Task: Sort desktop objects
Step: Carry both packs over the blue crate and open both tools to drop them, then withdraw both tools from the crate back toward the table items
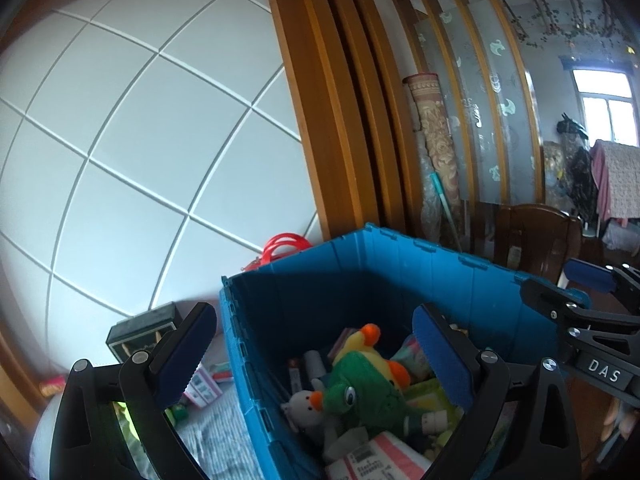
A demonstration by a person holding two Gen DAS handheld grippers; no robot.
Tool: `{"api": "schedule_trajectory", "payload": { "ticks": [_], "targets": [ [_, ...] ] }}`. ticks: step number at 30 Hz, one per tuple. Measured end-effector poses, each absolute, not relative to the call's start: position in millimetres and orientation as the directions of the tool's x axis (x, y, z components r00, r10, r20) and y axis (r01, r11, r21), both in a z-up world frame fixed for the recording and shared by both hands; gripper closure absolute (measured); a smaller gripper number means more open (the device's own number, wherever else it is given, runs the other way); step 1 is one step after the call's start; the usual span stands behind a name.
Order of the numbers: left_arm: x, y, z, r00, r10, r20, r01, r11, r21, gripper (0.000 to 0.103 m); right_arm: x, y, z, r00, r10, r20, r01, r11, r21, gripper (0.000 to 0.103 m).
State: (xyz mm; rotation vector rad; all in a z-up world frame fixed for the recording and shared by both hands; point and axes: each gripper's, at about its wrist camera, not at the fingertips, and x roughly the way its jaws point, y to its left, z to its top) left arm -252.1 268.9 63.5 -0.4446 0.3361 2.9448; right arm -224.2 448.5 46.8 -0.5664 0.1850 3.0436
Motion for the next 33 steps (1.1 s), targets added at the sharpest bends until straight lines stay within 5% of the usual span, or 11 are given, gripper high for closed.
{"api": "schedule_trajectory", "payload": {
  "ticks": [18, 33],
  "targets": [
    [-210.4, 198.1, 45.6, -0.947, 0.037, -0.319, -0.088, -0.985, 0.146, 0.003, -191.7, 389.8, 48.0, -0.943, -0.058, -0.328, 0.033, -0.996, 0.081, 0.033],
    [-155.9, 45.0, 26.0, -0.927, -0.052, -0.373, -0.001, -0.99, 0.141, 0.003, -158.4, 239.4, 41.4, -0.921, -0.154, -0.357, 0.14, -0.988, 0.064, 0.032]
  ]
}}
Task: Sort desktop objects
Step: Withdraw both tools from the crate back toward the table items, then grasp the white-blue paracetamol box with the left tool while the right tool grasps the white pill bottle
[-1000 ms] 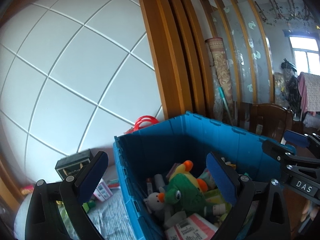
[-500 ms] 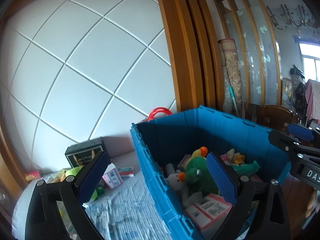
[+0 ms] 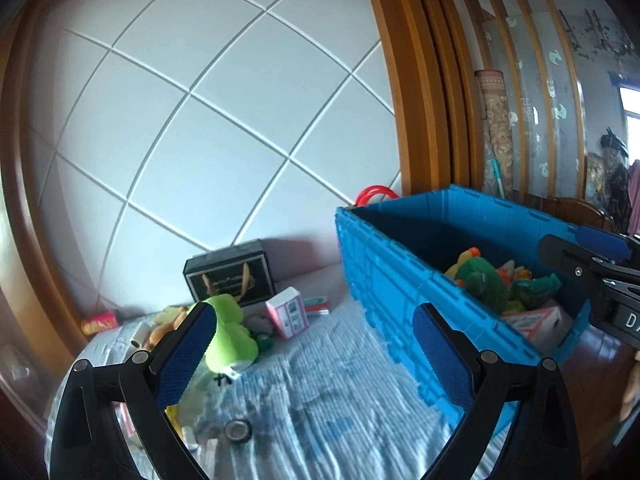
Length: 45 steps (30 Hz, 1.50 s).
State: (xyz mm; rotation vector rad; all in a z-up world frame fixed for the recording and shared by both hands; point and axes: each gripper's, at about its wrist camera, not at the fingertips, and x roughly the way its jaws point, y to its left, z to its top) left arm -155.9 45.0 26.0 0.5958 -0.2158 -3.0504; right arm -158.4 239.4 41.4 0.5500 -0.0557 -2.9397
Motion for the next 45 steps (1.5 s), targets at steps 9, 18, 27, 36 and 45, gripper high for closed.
{"api": "schedule_trajectory", "payload": {
  "ticks": [9, 18, 27, 36, 45],
  "targets": [
    [-117.4, -66.0, -5.8, -0.898, -0.169, -0.406, 0.117, -0.982, 0.15, 0.003, -143.3, 124.1, 14.8, -0.876, -0.274, -0.398, 0.262, -0.961, 0.085, 0.032],
    [-101.5, -155.4, -61.3, -0.816, -0.301, -0.494, 0.283, -0.952, 0.113, 0.003, -156.3, 44.6, -24.0, -0.79, -0.396, -0.469, 0.416, -0.907, 0.064, 0.032],
    [-88.3, -204.6, -91.6, -0.743, -0.411, -0.529, 0.406, -0.904, 0.132, 0.003, -174.2, 24.8, -43.4, -0.714, -0.471, -0.518, 0.531, -0.847, 0.038, 0.032],
    [-75.6, -216.7, -119.1, -0.681, -0.486, -0.548, 0.491, -0.858, 0.15, 0.003, -185.8, 16.9, -67.3, -0.635, -0.542, -0.55, 0.643, -0.766, 0.012, 0.032],
    [-45.0, -233.7, -190.4, -0.581, -0.482, -0.656, 0.487, -0.852, 0.194, 0.003, -189.9, -41.0, -117.3, -0.467, -0.617, -0.634, 0.79, -0.613, 0.014, 0.032]
  ]
}}
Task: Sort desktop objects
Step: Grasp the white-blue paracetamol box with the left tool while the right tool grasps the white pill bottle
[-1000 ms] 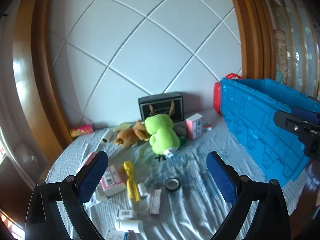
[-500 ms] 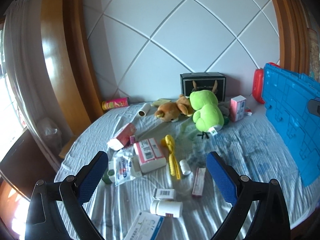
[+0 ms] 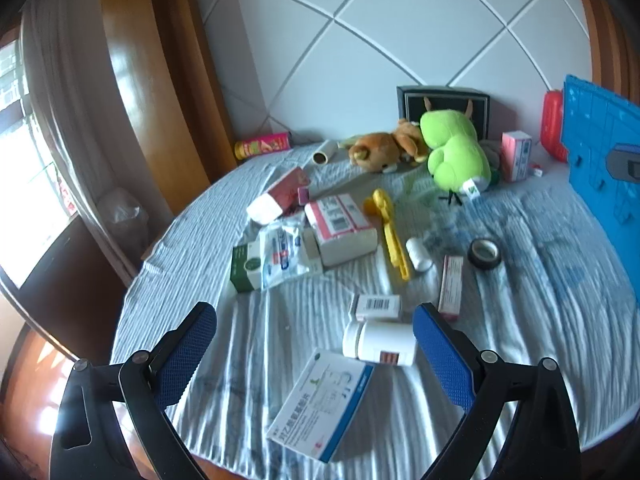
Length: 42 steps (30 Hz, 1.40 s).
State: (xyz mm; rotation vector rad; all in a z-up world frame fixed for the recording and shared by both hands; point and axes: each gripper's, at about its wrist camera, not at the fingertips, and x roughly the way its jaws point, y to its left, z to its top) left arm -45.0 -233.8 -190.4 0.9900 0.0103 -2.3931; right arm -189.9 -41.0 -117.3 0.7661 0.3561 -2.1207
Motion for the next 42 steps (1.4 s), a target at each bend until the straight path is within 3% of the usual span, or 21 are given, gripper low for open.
{"api": "schedule_trajectory", "payload": {
  "ticks": [6, 11, 21, 25, 29, 42],
  "targets": [
    [-33.9, -246.1, -233.4, -0.538, -0.421, -0.73, 0.408, -0.888, 0.211, 0.003, -169.9, -106.1, -165.8, -0.266, -0.652, -0.71, 0.902, -0.428, 0.056, 0.032],
    [-28.4, -259.2, -263.9, -0.527, -0.338, -0.78, 0.329, -0.927, 0.18, 0.003, -157.1, -152.4, -211.0, -0.137, -0.599, -0.789, 0.949, -0.308, 0.069, 0.032],
    [-40.4, -277.3, -307.2, -0.492, -0.22, -0.842, 0.194, -0.971, 0.141, 0.003, -165.1, -207.2, -269.2, -0.012, -0.486, -0.874, 0.982, -0.168, 0.08, 0.033],
    [-47.1, -284.1, -315.9, -0.485, -0.183, -0.855, 0.155, -0.98, 0.122, 0.003, -174.5, -221.9, -284.5, 0.014, -0.447, -0.894, 0.984, -0.153, 0.092, 0.037],
    [-52.9, -289.2, -324.4, -0.479, -0.147, -0.866, 0.121, -0.988, 0.1, 0.003, -176.7, -235.6, -300.0, 0.045, -0.391, -0.919, 0.987, -0.125, 0.102, 0.055],
    [-66.7, -298.7, -337.1, -0.464, -0.046, -0.885, 0.078, -0.997, 0.011, 0.003, -186.9, -263.1, -314.2, 0.13, -0.336, -0.933, 0.969, -0.157, 0.192, 0.057]
  ]
}}
